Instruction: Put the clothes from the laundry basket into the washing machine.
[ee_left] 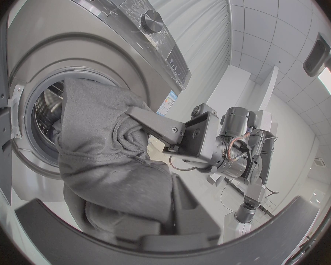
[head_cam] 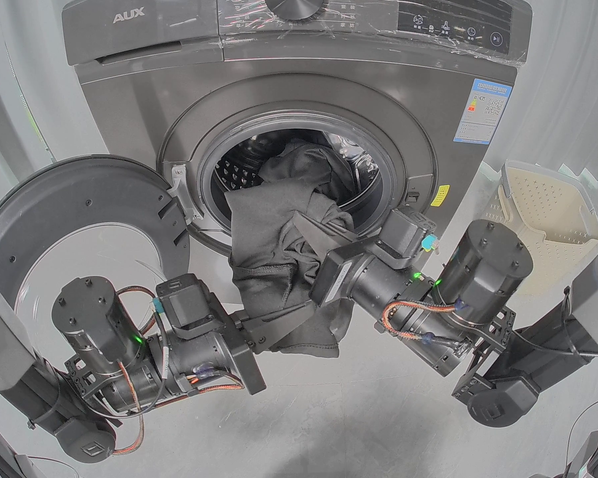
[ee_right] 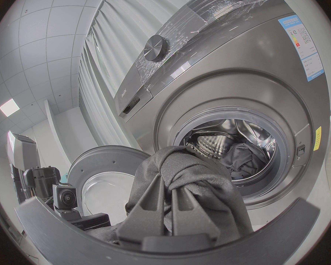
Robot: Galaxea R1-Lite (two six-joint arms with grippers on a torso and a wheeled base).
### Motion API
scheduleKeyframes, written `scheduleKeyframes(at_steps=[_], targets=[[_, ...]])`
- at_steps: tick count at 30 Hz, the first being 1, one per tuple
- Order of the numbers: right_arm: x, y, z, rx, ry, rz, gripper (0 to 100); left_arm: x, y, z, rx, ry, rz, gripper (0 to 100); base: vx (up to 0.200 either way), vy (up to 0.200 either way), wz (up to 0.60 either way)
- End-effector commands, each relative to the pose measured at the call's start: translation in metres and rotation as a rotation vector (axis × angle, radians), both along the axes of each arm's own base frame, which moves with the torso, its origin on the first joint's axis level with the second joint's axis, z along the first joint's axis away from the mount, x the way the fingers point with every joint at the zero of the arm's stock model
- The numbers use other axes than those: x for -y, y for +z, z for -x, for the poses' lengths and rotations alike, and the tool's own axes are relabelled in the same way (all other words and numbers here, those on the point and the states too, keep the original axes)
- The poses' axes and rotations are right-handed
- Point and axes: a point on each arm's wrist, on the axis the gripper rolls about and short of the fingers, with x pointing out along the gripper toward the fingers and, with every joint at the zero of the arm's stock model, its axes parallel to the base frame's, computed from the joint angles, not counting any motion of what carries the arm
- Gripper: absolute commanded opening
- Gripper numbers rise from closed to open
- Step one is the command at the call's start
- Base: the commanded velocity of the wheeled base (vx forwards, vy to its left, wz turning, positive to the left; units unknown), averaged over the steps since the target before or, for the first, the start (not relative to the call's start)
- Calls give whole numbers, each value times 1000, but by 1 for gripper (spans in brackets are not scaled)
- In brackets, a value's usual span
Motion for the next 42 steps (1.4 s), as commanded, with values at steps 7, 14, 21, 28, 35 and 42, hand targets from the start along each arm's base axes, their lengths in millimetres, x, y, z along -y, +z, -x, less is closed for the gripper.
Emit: scheduleKeyframes(at_steps=[7, 14, 21, 28, 35, 42], targets=[[0, 0, 1, 1, 1, 1, 0, 5, -21, -9, -97, 10, -25, 100, 0, 0, 0], [0, 0, 1, 1, -1, 2, 0, 4, -17, -12, -85, 20, -13, 100, 0, 0, 0], [5, 1, -8, 3, -30, 2, 0, 3, 0, 3, -52, 13, 16, 100, 0, 0, 0], [21, 4, -24, 18, -83, -3, 0, -8, -7, 10, -85, 26, -13, 100, 0, 0, 0], [19, 6, -20, 29, -74, 5, 0, -14, -25, -7, -134, 86, -50, 100, 0, 0, 0], [17, 6, -19, 34, -67, 4, 0, -8, -33, -27, -134, 109, -45, 100, 0, 0, 0]])
